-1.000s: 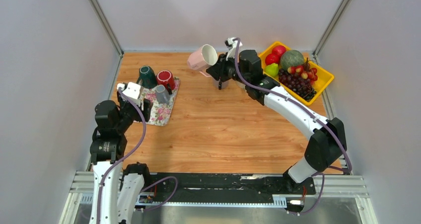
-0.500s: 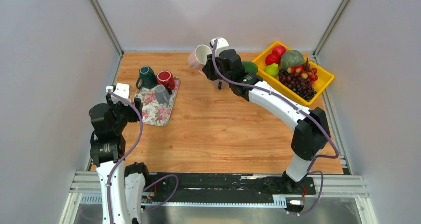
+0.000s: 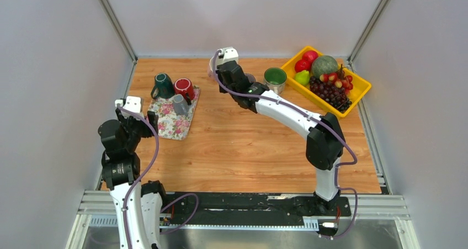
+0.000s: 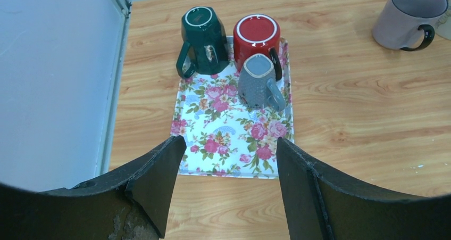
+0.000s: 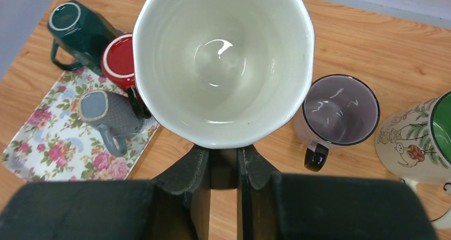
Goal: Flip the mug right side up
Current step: Place the cup at the center of the board.
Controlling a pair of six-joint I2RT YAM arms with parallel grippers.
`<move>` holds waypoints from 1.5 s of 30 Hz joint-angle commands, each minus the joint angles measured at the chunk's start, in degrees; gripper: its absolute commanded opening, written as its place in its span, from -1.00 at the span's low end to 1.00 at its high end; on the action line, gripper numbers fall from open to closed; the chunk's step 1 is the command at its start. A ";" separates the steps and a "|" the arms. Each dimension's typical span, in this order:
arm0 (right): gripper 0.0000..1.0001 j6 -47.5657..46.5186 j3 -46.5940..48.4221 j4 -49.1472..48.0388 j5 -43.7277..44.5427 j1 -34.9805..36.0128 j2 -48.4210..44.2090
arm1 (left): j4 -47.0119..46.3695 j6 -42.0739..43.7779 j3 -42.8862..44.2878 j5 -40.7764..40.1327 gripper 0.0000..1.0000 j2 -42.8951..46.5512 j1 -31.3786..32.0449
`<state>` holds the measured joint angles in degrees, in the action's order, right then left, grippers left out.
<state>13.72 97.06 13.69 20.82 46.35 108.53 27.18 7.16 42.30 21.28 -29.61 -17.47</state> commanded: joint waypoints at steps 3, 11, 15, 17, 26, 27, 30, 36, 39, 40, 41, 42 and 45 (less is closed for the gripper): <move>-1.00 3.81 10.76 1.87 11.13 1.47 5.68 | -2.05 -1.21 -0.49 0.93 0.49 1.57 -1.31; -1.00 2.93 18.18 3.31 17.97 2.92 13.27 | -2.69 -1.59 -0.94 0.44 0.50 1.72 -2.08; -1.00 4.48 22.20 5.15 18.34 2.94 16.86 | -2.75 -1.74 -1.24 0.45 0.50 2.10 -2.56; -1.00 5.98 24.45 7.14 18.84 2.92 18.85 | -2.70 -1.83 -1.20 0.63 0.51 2.23 -2.84; -1.00 11.10 27.07 9.53 21.57 3.05 22.05 | -2.84 -1.97 -1.48 0.86 0.51 2.16 -3.51; -1.00 11.42 27.51 9.80 22.00 3.10 22.53 | -2.81 -2.01 -1.50 0.86 0.51 2.17 -3.53; -1.00 11.70 28.24 10.02 22.76 3.29 23.59 | -2.85 -2.11 -1.52 1.10 0.52 2.16 -3.60; -1.00 12.74 29.07 10.70 22.99 3.92 25.38 | -2.86 -2.15 -1.60 1.13 0.52 2.18 -3.70; -1.00 13.19 30.12 11.25 22.84 3.91 26.54 | -2.79 -2.15 -1.59 1.20 0.52 2.39 -3.79; -1.00 13.26 30.42 11.32 22.74 3.92 26.86 | -2.80 -2.15 -1.64 1.21 0.52 2.42 -3.79; -1.00 13.33 30.69 11.42 22.65 3.93 27.17 | -2.86 -2.15 -1.71 1.24 0.52 2.44 -3.86; -1.00 13.47 30.99 11.63 22.39 3.95 27.39 | -2.88 -2.10 -1.66 1.19 0.52 2.49 -3.87; -1.00 13.86 31.63 12.16 21.61 4.12 28.31 | -2.98 -2.13 -1.82 1.20 0.52 2.45 -3.97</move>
<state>25.80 123.81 29.21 40.07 50.09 137.10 26.33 6.04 40.97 21.98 -27.77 -20.69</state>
